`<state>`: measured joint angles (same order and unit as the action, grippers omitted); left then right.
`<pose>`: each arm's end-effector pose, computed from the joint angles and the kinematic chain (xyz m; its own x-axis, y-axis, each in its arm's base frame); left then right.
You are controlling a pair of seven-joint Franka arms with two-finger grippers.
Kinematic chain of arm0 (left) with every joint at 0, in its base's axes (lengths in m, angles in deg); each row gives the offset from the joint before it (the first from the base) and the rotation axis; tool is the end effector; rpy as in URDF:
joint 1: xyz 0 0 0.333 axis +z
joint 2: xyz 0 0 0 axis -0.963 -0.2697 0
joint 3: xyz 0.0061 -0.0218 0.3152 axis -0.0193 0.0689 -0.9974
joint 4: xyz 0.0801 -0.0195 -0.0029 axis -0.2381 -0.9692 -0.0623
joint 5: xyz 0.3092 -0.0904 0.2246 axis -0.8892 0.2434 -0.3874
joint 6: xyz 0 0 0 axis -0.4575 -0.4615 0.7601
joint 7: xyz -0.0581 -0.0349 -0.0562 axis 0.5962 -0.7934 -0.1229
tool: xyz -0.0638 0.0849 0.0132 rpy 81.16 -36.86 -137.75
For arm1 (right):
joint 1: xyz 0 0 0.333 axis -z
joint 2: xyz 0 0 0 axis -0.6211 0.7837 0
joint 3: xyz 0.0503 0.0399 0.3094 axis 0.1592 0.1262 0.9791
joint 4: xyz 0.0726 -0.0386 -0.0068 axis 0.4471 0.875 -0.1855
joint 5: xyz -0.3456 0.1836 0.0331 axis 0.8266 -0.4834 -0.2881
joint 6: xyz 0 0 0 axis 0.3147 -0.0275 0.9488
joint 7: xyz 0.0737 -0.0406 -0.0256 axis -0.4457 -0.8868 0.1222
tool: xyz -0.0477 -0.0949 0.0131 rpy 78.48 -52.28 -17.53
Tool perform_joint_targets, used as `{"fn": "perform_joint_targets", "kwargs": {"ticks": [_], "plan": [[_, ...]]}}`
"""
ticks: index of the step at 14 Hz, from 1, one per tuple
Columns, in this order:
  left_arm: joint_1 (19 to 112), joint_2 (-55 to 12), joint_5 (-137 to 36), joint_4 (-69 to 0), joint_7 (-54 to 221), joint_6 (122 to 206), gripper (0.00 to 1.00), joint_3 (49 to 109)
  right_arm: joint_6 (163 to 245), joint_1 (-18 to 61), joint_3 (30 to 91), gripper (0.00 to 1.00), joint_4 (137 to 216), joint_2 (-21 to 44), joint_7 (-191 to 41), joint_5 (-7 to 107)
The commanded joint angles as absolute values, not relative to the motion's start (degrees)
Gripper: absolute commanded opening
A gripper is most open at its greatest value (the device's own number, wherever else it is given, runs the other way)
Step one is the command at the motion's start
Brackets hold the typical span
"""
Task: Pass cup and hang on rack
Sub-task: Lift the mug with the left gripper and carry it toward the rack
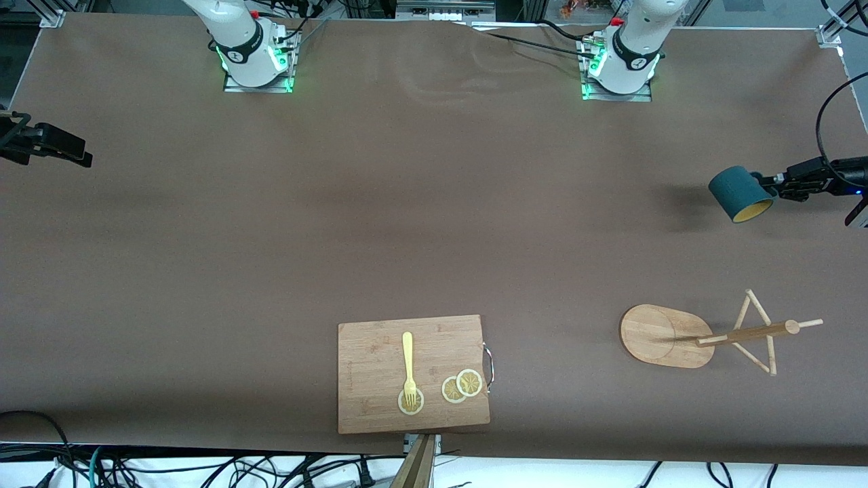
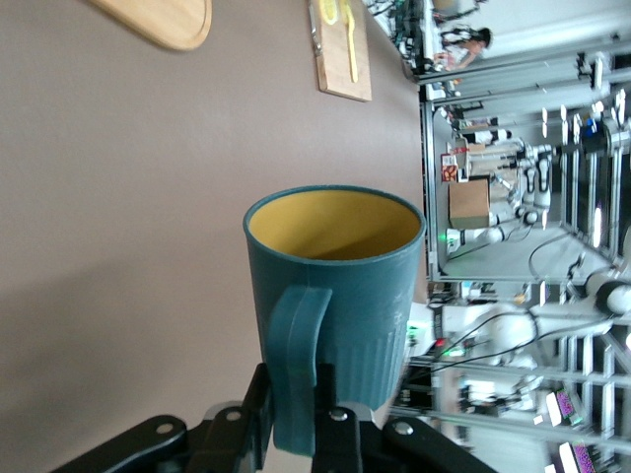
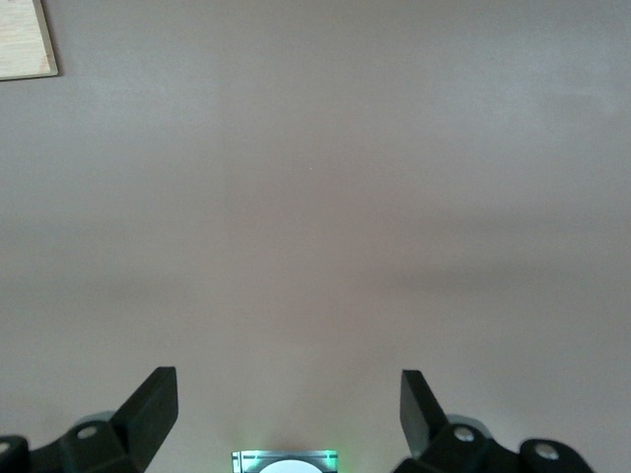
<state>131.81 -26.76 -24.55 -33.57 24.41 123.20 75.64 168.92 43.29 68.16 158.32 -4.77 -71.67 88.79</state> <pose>0.4566 0.3374 0.2826 0.9978 -0.0665 -0.0075 -0.0189 -0.3877 0.9216 0.5732 -0.0327 0.6190 0.9919 -0.0214 -0.1249 -0.0178 -0.9994 0.0298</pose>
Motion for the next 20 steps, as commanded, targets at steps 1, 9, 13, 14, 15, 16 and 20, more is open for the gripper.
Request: {"fn": "perform_joint_targets", "kwargs": {"ticks": [1,9,13,14,15,16,20], "plan": [[129.0,-21.3,-26.1,-34.3,40.9,120.5,0.00,75.7,168.8,43.9,69.1,1.00,157.7,-4.7,-71.2,89.6],[128.2,-18.7,-17.4,-33.2,78.6,125.2,0.00,87.5,168.9,43.8,69.3,1.00,157.7,-4.7,-71.1,89.6],[126.3,-20.5,-16.8,-30.1,82.3,132.3,0.00,89.4,168.9,44.0,69.1,1.00,157.7,-4.6,-71.1,89.6],[125.5,-21.8,-17.0,-27.3,83.6,132.3,0.00,89.3,168.9,44.0,69.1,1.00,157.7,-4.7,-71.1,89.6],[124.7,-23.6,-17.2,-24.3,86.5,132.3,0.00,89.2,168.9,44.0,69.1,1.00,157.7,-4.7,-71.1,89.6],[124.7,-25.4,-17.5,-21.7,88.6,132.3,0.00,89.2,168.9,43.9,69.1,1.00,157.7,-4.7,-71.1,89.6],[124.0,-30.1,-19.8,-18.0,89.1,132.7,0.00,89.0,168.8,44.0,69.1,1.00,157.7,-4.7,-71.1,89.5]]}}
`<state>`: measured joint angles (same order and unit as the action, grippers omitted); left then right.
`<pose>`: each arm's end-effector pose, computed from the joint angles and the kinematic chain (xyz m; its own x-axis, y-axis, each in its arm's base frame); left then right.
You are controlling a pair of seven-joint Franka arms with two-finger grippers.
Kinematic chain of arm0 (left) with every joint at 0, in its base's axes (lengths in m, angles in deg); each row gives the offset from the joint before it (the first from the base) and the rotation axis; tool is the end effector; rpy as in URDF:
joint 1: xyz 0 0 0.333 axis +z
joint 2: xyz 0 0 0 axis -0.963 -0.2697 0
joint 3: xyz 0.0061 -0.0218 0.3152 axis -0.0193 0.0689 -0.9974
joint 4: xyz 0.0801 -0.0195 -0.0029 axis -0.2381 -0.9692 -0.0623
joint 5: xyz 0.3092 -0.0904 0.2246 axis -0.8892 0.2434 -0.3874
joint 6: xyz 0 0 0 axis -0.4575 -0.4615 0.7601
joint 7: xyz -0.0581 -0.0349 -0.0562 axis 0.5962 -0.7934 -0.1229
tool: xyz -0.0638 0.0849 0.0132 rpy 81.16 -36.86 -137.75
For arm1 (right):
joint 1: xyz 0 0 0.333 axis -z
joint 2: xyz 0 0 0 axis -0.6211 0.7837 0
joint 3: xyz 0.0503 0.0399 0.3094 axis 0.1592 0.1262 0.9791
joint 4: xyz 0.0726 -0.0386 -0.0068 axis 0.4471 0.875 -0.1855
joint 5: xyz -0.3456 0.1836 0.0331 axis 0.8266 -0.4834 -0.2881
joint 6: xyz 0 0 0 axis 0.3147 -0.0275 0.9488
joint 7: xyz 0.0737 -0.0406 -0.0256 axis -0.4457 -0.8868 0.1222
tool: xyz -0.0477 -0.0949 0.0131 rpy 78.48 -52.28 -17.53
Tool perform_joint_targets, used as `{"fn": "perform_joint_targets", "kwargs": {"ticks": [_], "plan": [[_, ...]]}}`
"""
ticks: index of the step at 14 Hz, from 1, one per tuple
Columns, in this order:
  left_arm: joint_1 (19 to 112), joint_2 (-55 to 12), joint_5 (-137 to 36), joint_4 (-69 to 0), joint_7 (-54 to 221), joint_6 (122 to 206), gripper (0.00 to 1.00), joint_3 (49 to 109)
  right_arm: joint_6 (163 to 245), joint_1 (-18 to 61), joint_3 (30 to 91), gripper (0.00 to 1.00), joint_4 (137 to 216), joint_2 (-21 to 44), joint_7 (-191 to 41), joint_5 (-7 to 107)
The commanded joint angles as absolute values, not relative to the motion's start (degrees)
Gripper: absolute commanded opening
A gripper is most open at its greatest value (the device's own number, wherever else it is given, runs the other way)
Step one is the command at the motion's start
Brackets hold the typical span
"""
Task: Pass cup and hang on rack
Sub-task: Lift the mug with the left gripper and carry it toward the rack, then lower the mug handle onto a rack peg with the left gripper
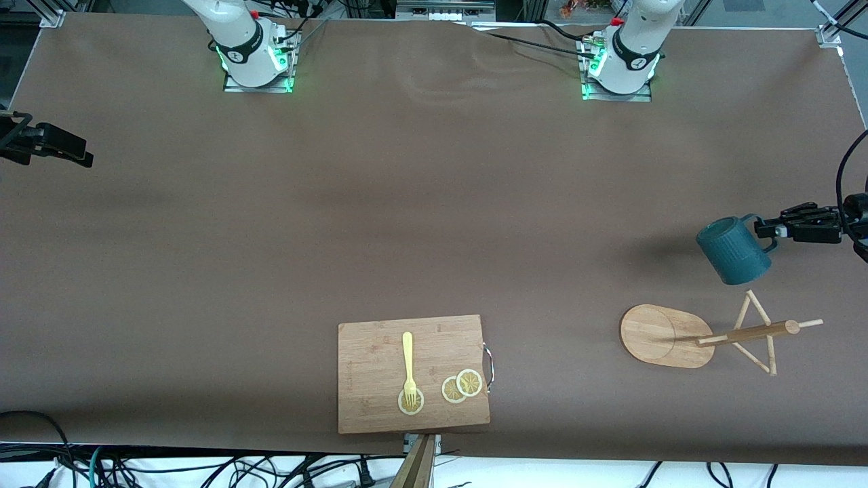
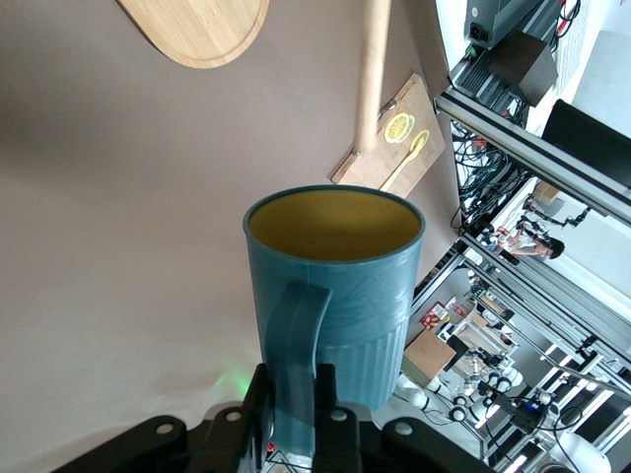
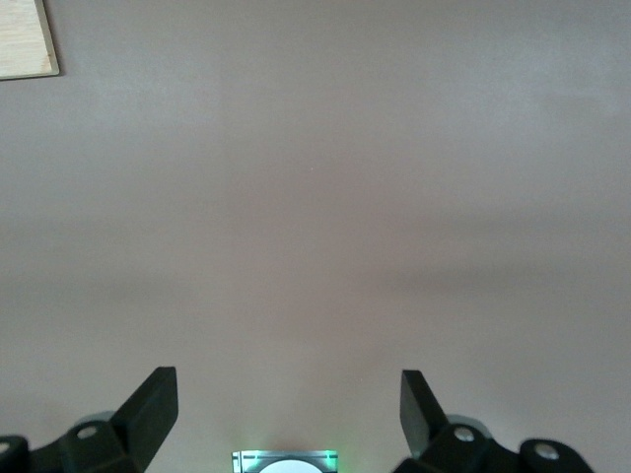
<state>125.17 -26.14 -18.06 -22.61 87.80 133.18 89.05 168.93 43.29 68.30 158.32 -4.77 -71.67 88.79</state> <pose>0.6007 0.2212 0.3956 0.7558 0.3079 -0.5779 0.6548 -0.3555 0.6670 0.5733 -0.0314 0.6190 0.9920 -0.0190 -0.1247 -0.0154 -0.9994 0.0296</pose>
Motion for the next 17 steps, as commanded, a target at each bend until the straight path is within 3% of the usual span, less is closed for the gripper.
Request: {"fn": "perform_joint_targets", "kwargs": {"ticks": [1,17], "plan": [[123.6,-31.1,-20.2,-16.6,89.2,132.7,0.00,88.9,168.8,44.0,69.1,1.00,157.7,-4.7,-71.1,89.5],[120.3,-40.2,-22.9,-5.3,96.4,134.8,0.00,86.9,168.8,44.2,68.9,1.00,157.7,-4.7,-71.1,89.4]]}}
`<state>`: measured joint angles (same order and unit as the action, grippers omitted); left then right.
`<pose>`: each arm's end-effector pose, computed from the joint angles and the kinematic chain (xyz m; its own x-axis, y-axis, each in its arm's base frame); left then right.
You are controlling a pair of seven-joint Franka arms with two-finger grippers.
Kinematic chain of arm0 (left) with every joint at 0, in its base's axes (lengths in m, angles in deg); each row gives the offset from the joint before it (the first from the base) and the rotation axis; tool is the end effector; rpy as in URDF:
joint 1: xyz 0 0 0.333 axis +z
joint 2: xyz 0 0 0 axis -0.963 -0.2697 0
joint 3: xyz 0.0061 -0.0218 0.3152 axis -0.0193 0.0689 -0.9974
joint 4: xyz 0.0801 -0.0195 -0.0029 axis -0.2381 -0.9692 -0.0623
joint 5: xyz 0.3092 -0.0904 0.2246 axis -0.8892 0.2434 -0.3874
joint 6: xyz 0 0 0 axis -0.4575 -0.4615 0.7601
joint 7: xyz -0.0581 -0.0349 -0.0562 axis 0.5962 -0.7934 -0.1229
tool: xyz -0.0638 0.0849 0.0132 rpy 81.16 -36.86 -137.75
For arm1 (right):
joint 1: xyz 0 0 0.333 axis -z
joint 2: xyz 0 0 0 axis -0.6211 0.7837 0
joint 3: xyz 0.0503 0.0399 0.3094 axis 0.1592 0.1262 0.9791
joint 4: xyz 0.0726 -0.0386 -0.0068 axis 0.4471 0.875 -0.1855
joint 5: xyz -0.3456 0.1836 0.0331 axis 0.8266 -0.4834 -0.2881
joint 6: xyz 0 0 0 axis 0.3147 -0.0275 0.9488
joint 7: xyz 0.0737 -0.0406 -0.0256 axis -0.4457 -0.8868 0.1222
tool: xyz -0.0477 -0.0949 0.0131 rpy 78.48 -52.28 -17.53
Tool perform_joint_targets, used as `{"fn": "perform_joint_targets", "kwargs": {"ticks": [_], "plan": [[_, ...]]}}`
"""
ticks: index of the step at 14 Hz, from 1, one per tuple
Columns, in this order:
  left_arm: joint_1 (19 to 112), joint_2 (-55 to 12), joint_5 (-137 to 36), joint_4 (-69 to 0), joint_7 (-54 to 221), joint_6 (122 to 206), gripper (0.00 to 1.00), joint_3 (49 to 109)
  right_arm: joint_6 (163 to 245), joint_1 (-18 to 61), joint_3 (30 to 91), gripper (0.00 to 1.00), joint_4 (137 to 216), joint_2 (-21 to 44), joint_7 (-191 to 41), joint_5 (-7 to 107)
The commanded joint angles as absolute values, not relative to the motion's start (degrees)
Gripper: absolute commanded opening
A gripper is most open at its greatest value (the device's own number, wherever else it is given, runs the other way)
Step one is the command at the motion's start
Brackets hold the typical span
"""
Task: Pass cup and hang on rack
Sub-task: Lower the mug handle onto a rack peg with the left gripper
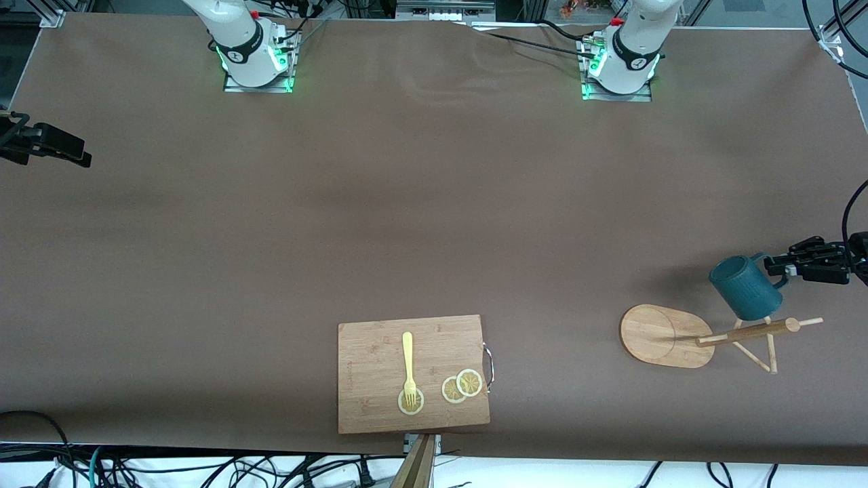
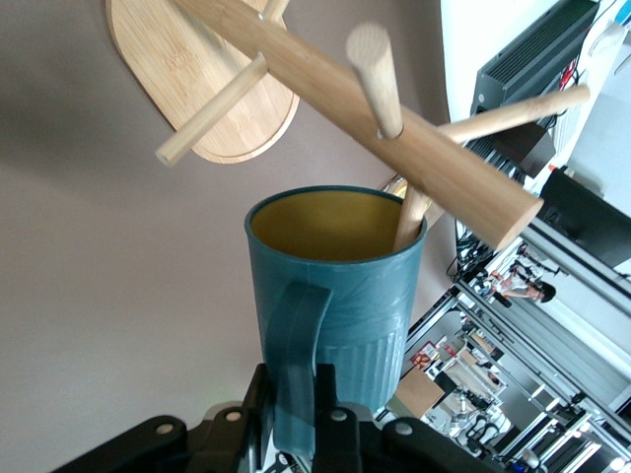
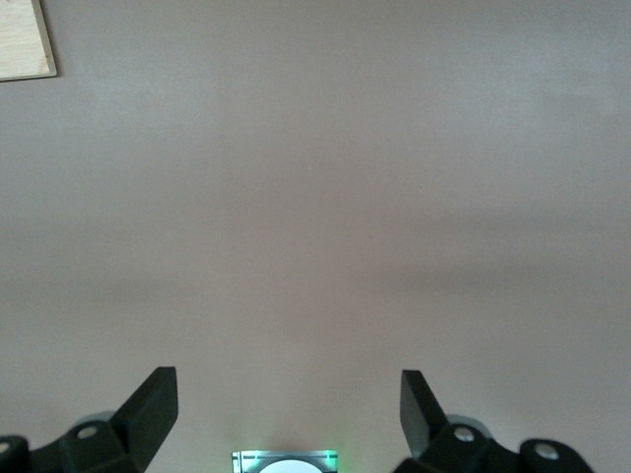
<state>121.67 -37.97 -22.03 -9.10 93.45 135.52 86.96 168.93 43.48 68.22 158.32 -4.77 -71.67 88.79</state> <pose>0.6437 0.2597 0.3573 0.7037 0.3908 -0.5934 0.7084 -0.3218 0.6282 0.5731 -0.0341 0.6190 0.9919 -0.0237 -0.1247 -0.0201 -0.9994 0.0297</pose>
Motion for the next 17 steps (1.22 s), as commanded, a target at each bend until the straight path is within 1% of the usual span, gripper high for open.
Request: {"fn": "perform_joint_targets", "kwargs": {"ticks": [1,4,5,6,7,14,16,17], "plan": [[120.2,-40.3,-22.8,-5.2,97.1,134.9,0.00,86.9,168.8,44.2,68.9,1.00,157.7,-4.7,-71.1,89.4],[119.5,-40.8,-22.8,-4.4,97.2,134.9,0.00,86.9,168.8,44.2,68.9,1.00,157.7,-4.7,-71.1,89.4],[119.5,-40.8,-23.0,-4.4,97.2,134.8,0.03,86.9,168.8,44.3,68.9,1.00,157.7,-4.7,-71.1,89.4],[119.6,-40.8,-23.2,-4.7,96.9,134.7,0.55,86.9,168.8,44.3,68.9,1.00,157.7,-4.7,-71.1,89.4],[119.7,-40.8,-23.3,-4.6,96.3,134.5,1.00,86.9,168.8,44.3,68.9,1.00,157.7,-4.7,-71.1,89.4],[119.6,-39.7,-26.8,-4.5,96.3,133.8,1.00,86.8,168.8,44.2,68.9,1.00,157.7,-4.7,-71.1,89.3],[119.0,-38.1,-32.1,-4.5,96.3,133.5,1.00,87.7,168.8,44.3,68.9,1.00,157.7,-4.7,-71.1,89.3],[118.0,-36.6,-33.7,-4.4,96.1,132.2,1.00,87.7,168.8,44.2,68.9,1.00,157.7,-4.7,-71.1,89.3]]}}
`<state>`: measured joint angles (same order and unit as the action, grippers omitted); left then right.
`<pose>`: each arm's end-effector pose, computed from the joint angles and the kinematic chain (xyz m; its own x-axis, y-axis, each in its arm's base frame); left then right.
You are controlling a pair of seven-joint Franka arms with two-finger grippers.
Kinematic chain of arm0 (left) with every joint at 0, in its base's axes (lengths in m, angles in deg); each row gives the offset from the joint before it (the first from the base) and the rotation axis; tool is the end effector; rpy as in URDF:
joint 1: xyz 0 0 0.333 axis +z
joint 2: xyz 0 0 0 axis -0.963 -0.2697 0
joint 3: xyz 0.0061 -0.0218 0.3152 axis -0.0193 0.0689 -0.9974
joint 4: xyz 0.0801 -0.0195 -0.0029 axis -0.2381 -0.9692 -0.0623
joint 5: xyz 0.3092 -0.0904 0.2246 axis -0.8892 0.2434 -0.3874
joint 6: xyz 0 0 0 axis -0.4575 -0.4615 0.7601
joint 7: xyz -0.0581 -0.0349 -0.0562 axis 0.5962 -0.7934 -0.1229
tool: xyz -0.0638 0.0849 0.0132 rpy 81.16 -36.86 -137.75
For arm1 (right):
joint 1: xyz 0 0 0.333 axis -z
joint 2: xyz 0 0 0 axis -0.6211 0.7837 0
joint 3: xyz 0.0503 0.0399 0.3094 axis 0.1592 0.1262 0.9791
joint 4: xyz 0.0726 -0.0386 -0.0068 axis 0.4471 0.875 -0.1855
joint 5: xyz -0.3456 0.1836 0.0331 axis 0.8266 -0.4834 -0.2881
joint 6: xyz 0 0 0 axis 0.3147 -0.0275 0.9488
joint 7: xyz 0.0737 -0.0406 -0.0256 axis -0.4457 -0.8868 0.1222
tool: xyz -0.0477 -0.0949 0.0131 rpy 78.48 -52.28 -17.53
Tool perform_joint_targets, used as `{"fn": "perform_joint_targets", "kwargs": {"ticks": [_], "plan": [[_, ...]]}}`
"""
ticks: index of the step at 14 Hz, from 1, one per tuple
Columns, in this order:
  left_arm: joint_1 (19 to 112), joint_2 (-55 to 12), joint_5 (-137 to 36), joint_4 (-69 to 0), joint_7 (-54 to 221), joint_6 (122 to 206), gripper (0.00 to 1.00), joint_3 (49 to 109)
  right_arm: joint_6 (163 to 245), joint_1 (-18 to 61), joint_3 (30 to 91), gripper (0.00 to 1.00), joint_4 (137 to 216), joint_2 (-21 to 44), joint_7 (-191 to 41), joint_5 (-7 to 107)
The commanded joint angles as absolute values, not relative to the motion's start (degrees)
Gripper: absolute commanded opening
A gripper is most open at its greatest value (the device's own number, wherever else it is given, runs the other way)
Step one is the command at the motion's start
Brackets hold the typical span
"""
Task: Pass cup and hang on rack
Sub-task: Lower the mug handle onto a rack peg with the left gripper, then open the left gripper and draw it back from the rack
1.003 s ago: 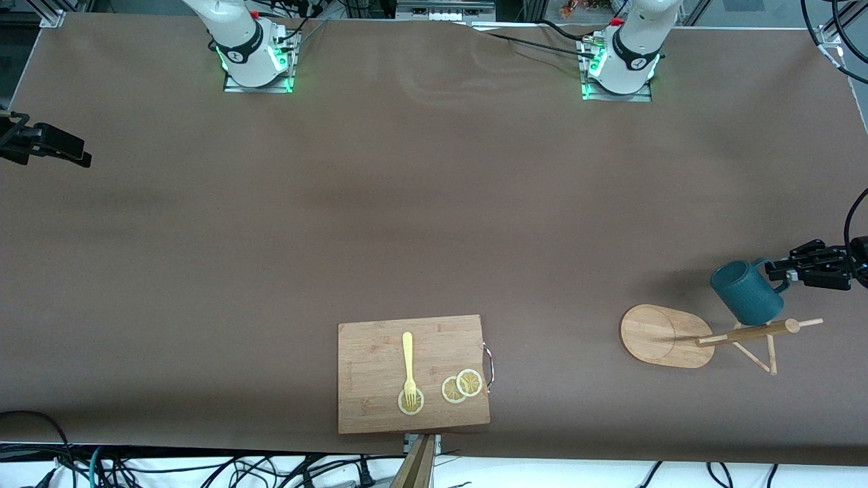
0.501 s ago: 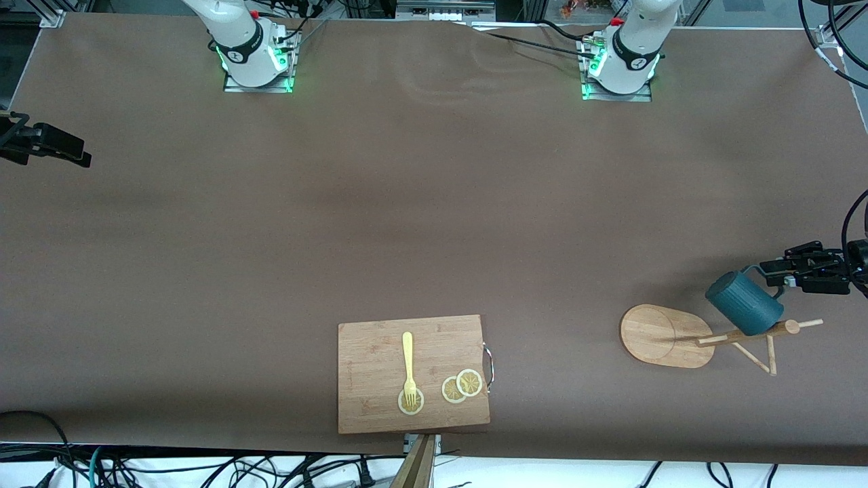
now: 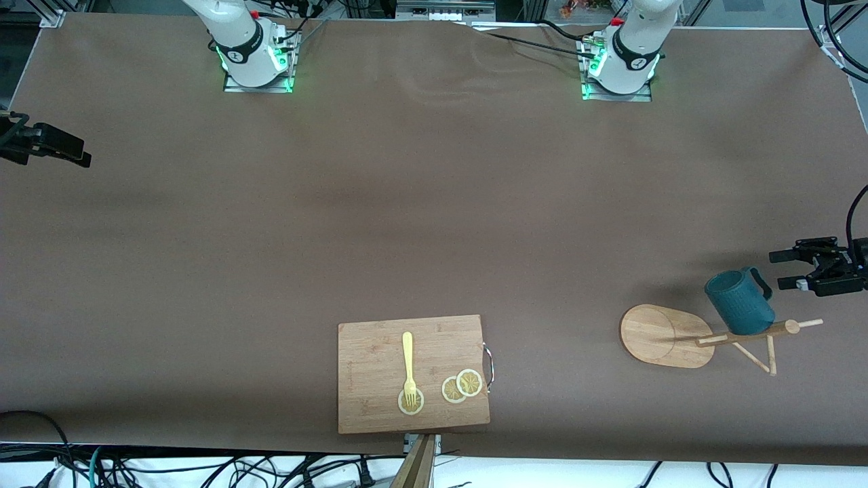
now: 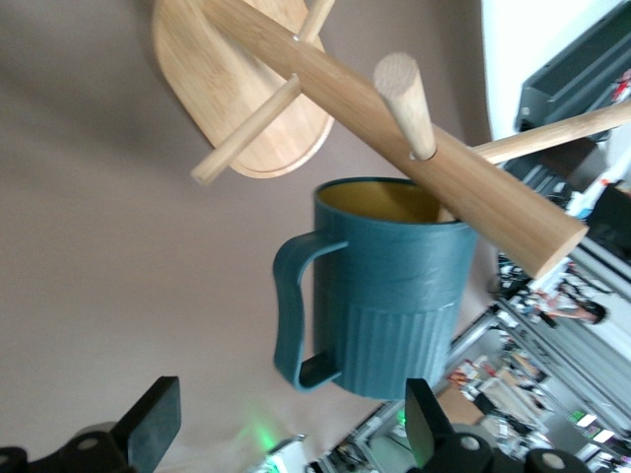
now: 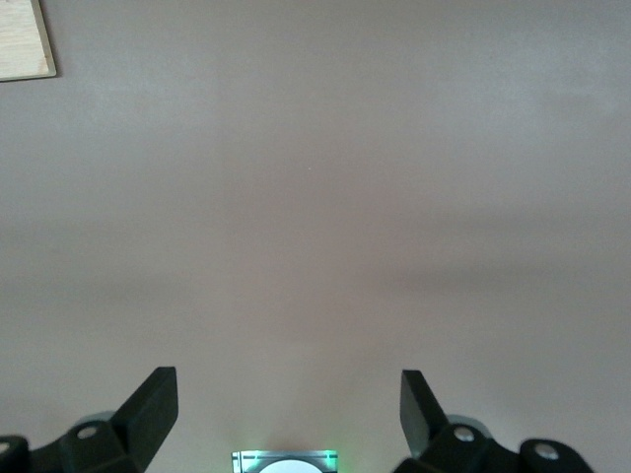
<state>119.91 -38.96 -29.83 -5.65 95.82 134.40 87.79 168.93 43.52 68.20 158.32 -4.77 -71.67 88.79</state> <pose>0.6520 0.2507 0.3626 0.7063 0.4144 -0.5739 0.7076 -0.4354 0.5564 0.5731 -0.0347 0.6190 0.9919 -0.0247 -0.1247 -0.0211 -0.9993 0.0298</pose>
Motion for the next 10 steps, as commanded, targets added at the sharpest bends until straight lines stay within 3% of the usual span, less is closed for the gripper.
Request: {"fn": "perform_joint_targets", "kwargs": {"ticks": [1,6,10], "plan": [[117.1,-34.9,-36.0,-4.4,96.0,131.1,1.00,87.7,168.8,44.2,68.9,1.00,157.7,-4.7,-71.1,89.3],[106.3,-24.8,-52.7,-6.2,95.0,129.0,1.00,87.9,168.8,44.2,68.9,1.00,157.7,-4.7,-71.1,89.3],[96.0,-15.6,-63.5,-12.5,94.6,129.1,1.00,88.0,168.8,44.2,68.9,1.00,157.7,-4.7,-71.1,89.3]]}}
